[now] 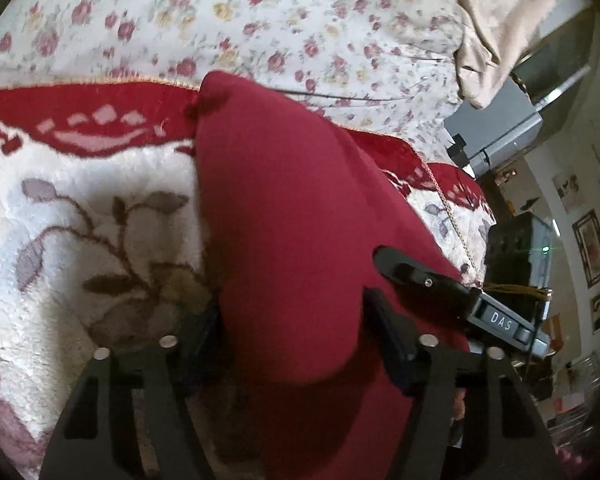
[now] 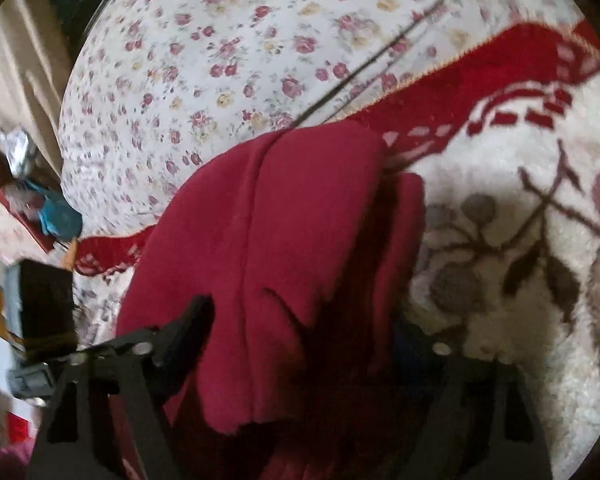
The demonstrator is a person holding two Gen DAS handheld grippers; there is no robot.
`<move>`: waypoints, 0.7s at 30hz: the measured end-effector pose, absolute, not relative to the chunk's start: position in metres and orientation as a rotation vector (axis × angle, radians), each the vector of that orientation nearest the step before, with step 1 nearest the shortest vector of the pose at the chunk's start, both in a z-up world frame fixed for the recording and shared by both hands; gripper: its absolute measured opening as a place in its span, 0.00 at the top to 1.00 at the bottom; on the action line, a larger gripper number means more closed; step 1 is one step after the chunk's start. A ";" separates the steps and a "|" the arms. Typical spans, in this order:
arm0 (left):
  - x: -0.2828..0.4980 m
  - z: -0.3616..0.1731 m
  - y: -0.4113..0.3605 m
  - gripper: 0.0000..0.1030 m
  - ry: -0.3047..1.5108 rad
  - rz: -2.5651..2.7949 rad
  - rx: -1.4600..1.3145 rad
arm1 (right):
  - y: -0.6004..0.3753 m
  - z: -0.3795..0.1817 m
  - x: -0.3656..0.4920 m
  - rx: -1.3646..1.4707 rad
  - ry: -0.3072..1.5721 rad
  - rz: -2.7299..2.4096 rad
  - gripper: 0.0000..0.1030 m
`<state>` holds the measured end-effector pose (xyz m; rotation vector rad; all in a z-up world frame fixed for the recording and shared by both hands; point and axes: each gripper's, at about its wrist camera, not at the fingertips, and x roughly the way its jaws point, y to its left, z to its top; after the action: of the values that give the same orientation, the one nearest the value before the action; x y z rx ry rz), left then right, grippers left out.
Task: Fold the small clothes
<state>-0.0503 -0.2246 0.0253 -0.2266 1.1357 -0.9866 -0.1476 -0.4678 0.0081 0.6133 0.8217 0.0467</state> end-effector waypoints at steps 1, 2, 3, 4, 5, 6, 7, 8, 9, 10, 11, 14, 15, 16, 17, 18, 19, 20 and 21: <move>-0.051 0.028 -0.224 0.65 1.129 -0.992 -0.225 | -0.466 0.012 -0.150 0.605 0.810 0.046 0.32; -0.053 0.032 -0.221 0.67 1.128 -1.000 -0.229 | -0.463 0.017 -0.153 0.589 0.796 0.045 0.38; -0.055 0.039 -0.217 0.70 1.126 -1.012 -0.233 | -0.458 0.025 -0.155 0.564 0.786 0.046 0.42; -0.058 0.046 -0.214 0.72 1.117 -1.021 -0.231 | -0.453 0.032 -0.158 0.540 0.778 0.048 0.43; -0.062 0.055 -0.207 0.72 1.094 -1.030 -0.224 | -0.447 0.039 -0.161 0.521 0.769 0.053 0.44; -0.068 0.066 -0.200 0.72 1.062 -1.031 -0.212 | -0.439 0.046 -0.164 0.508 0.761 0.066 0.45; -0.077 0.078 -0.187 0.72 1.027 -1.012 -0.189 | -0.432 0.052 -0.167 0.499 0.756 0.084 0.45; -0.083 0.085 -0.177 0.72 1.020 -0.988 -0.170 | -0.425 0.057 -0.168 0.494 0.757 0.104 0.45; -0.088 0.089 -0.167 0.72 1.024 -0.958 -0.155 | -0.414 0.062 -0.169 0.497 0.764 0.134 0.45; -0.093 0.092 -0.156 0.72 1.027 -0.932 -0.157 | -0.408 0.065 -0.169 0.502 0.768 0.153 0.45; -0.095 0.092 -0.149 0.72 1.032 -0.913 -0.161 | -0.399 0.067 -0.170 0.503 0.772 0.177 0.45; -0.103 0.083 -0.128 0.72 1.084 -0.821 -0.138 | -0.370 0.063 -0.171 0.492 0.789 0.221 0.43; -0.104 0.075 -0.122 0.72 1.107 -0.792 -0.136 | -0.361 0.057 -0.169 0.493 0.816 0.228 0.39; -0.105 0.065 -0.116 0.72 1.137 -0.758 -0.134 | -0.354 0.049 -0.168 0.491 0.859 0.223 0.37; -0.106 0.059 -0.113 0.71 1.159 -0.742 -0.133 | -0.349 0.042 -0.166 0.485 0.906 0.206 0.32; -0.107 0.057 -0.109 0.70 1.162 -0.738 -0.136 | -0.346 0.039 -0.169 0.462 0.940 0.181 0.31; -0.109 0.059 -0.108 0.70 1.148 -0.736 -0.133 | -0.345 0.040 -0.172 0.443 0.947 0.178 0.31; -0.111 0.066 -0.107 0.70 1.116 -0.729 -0.116 | -0.344 0.045 -0.177 0.419 0.946 0.175 0.31; -0.114 0.073 -0.108 0.70 1.073 -0.719 -0.090 | -0.345 0.053 -0.184 0.398 0.935 0.163 0.31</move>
<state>-0.1139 -0.1076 0.0732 -0.0897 1.0733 -0.7191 -0.1840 -0.3450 0.0526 0.3976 0.9345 0.1628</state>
